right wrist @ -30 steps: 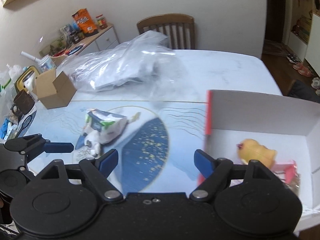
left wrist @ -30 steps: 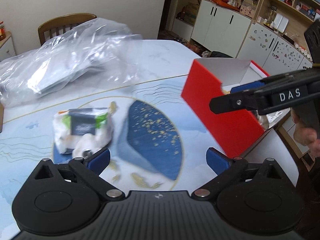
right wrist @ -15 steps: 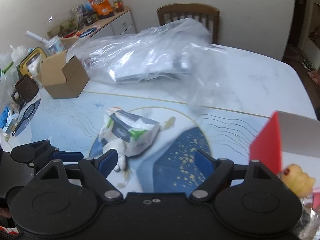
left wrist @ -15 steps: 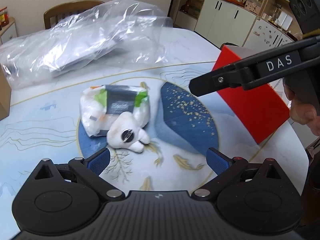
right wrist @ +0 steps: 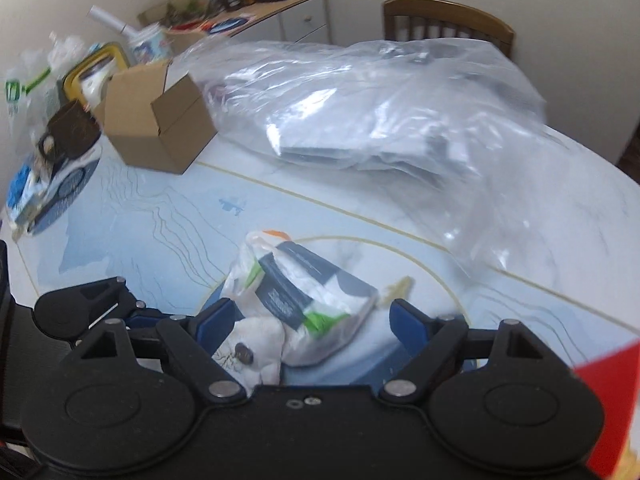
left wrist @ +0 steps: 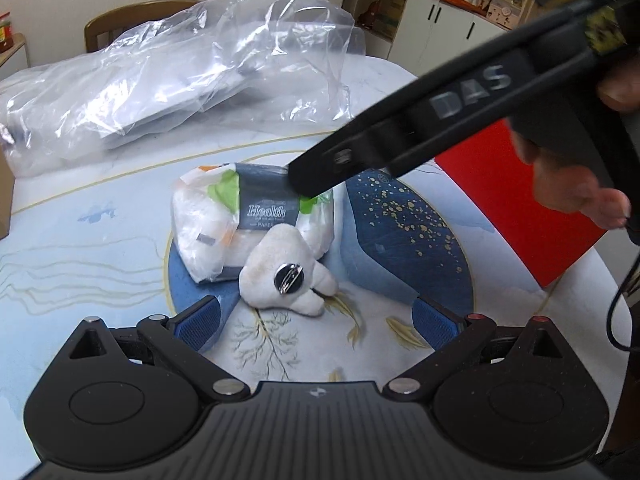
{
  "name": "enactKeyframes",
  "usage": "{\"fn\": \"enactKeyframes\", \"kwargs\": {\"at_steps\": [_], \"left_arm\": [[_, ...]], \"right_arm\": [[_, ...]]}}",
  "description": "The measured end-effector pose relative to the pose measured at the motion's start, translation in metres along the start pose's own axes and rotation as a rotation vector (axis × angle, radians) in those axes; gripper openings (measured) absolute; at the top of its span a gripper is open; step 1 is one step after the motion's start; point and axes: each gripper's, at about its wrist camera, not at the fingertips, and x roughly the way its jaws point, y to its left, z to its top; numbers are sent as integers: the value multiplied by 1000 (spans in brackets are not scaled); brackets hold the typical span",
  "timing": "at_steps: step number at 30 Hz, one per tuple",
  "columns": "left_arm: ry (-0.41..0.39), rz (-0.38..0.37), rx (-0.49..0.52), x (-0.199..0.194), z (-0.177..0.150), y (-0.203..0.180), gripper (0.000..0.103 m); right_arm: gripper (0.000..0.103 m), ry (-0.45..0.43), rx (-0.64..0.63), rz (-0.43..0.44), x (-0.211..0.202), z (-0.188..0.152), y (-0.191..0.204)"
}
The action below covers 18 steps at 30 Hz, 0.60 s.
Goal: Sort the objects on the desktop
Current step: 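Move both tools back to the white plush toy and tissue pack, then grasp the white plush toy with the left tool while the right tool grasps the tissue pack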
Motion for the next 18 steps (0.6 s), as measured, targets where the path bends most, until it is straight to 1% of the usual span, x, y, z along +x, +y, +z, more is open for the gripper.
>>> {"fn": "enactKeyframes", "kwargs": {"at_steps": [6,14,15,18], "left_arm": [[-8,16,32,16,1,1,102],[-10,24,33,30,5,7,101],[-12,25,35,31,5,6,101],[-20,39,56,33,6,6,95]], "right_arm": [[84,46,-76,15,30,10,4],[84,80,-93,42,58,21,0],[84,82,-92,43,61,21,0],[84,88,-78,47,67,23,-4]]}}
